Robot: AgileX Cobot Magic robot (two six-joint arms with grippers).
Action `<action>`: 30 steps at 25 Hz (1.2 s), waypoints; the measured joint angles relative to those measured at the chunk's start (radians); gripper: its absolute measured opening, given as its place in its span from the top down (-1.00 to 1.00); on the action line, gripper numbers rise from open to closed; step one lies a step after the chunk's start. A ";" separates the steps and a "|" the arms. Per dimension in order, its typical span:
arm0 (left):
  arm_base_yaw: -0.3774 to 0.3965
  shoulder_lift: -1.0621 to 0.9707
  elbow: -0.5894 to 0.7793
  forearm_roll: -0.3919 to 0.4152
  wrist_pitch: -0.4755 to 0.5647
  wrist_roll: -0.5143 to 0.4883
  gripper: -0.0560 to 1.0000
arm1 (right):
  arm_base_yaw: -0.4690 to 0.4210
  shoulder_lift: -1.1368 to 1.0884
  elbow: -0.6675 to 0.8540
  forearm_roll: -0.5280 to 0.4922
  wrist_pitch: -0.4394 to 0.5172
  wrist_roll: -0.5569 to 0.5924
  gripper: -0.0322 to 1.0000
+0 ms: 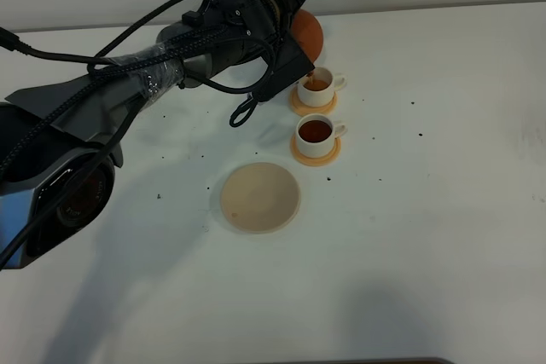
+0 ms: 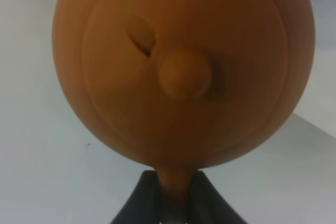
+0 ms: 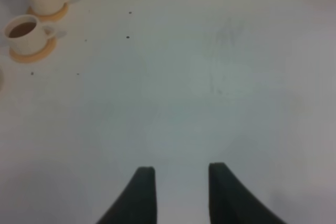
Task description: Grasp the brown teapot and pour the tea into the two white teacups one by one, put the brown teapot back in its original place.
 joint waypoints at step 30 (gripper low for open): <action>0.007 0.000 0.000 0.039 -0.059 0.003 0.68 | 0.000 0.000 0.000 0.000 0.000 0.000 0.47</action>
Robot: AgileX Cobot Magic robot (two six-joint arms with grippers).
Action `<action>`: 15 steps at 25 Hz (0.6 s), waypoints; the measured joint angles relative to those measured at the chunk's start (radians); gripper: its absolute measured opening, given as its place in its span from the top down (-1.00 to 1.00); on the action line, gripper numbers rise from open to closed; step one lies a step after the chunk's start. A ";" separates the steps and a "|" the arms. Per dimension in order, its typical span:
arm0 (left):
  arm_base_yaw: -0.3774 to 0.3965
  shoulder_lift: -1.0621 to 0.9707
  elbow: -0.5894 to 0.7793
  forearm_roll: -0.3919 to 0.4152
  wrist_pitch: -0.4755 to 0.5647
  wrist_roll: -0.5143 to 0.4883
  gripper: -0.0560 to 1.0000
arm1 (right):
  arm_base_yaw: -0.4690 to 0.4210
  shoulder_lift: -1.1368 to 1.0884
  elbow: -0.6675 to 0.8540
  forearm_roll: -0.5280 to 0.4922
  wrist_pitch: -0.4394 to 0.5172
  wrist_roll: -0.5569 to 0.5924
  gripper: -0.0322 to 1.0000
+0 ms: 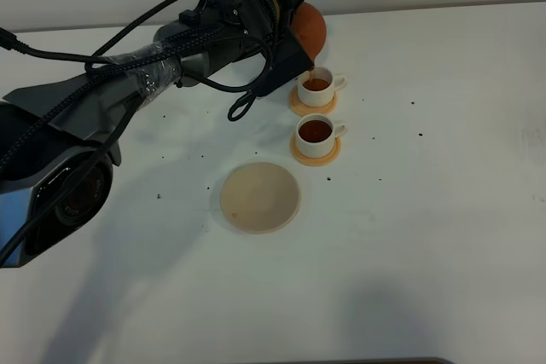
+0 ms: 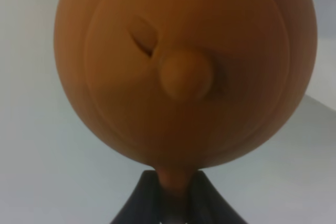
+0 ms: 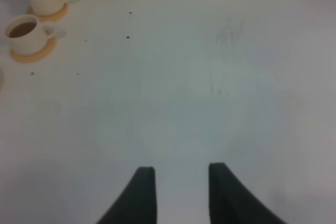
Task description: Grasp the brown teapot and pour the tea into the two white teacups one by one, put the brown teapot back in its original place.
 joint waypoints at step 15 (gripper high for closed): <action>0.000 0.000 0.000 0.012 -0.037 0.063 0.68 | 0.000 0.000 0.000 0.000 0.000 0.000 0.47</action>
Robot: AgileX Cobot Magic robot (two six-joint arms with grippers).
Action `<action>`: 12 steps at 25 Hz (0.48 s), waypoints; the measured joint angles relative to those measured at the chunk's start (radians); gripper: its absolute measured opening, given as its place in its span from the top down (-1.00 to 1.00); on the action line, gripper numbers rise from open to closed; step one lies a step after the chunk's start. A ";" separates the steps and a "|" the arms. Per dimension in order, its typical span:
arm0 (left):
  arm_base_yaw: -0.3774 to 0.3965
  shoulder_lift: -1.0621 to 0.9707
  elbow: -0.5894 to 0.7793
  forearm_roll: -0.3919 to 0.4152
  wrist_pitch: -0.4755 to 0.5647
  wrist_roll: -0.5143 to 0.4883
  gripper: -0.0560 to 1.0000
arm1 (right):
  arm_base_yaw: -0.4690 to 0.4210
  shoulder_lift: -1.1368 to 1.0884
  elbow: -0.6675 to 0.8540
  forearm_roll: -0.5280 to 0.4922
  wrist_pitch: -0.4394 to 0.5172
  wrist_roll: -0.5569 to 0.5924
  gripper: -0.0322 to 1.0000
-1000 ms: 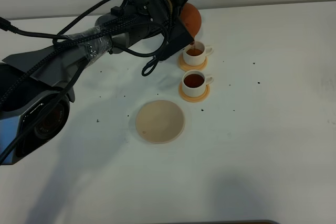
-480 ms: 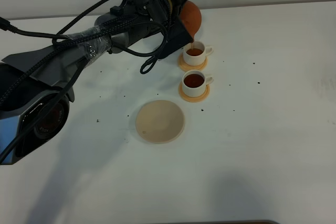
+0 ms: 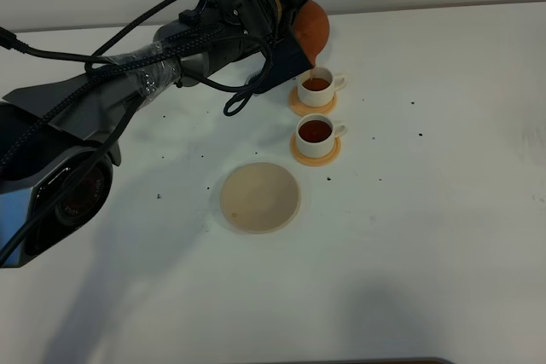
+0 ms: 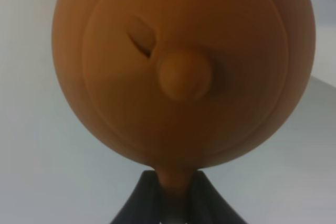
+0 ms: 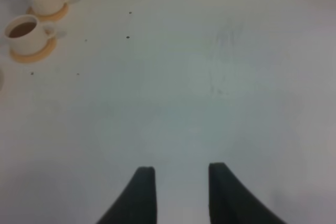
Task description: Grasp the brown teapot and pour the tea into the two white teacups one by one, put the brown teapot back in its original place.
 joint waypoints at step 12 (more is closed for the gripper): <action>0.000 0.000 0.000 0.000 -0.010 0.025 0.68 | 0.000 0.000 0.000 0.001 0.000 0.000 0.47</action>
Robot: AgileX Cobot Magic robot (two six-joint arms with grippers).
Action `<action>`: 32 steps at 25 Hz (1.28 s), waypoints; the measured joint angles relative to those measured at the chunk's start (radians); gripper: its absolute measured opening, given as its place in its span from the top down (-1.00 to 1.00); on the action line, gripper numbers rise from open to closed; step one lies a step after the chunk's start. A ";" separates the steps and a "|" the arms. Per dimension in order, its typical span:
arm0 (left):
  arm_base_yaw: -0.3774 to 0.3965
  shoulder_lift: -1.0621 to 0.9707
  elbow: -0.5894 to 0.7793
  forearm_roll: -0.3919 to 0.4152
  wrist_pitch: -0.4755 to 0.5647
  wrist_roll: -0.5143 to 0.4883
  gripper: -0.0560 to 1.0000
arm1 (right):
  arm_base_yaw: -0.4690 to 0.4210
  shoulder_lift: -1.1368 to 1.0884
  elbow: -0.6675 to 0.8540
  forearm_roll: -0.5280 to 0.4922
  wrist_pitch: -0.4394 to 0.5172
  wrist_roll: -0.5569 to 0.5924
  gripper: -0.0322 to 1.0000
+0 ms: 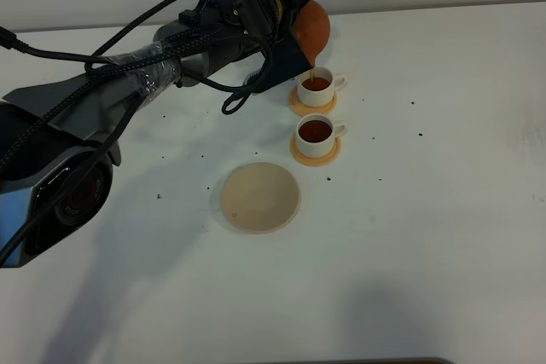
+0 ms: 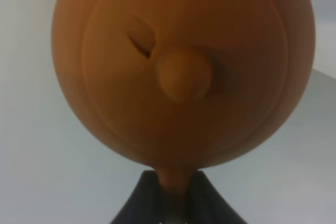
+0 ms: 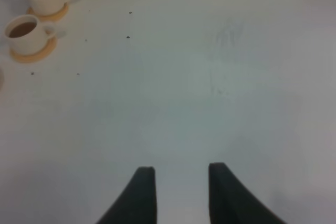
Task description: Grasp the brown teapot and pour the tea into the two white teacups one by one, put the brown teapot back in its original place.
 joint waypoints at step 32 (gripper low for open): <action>0.000 0.000 0.000 -0.002 -0.047 0.044 0.68 | 0.000 0.000 0.000 0.000 0.000 0.000 0.47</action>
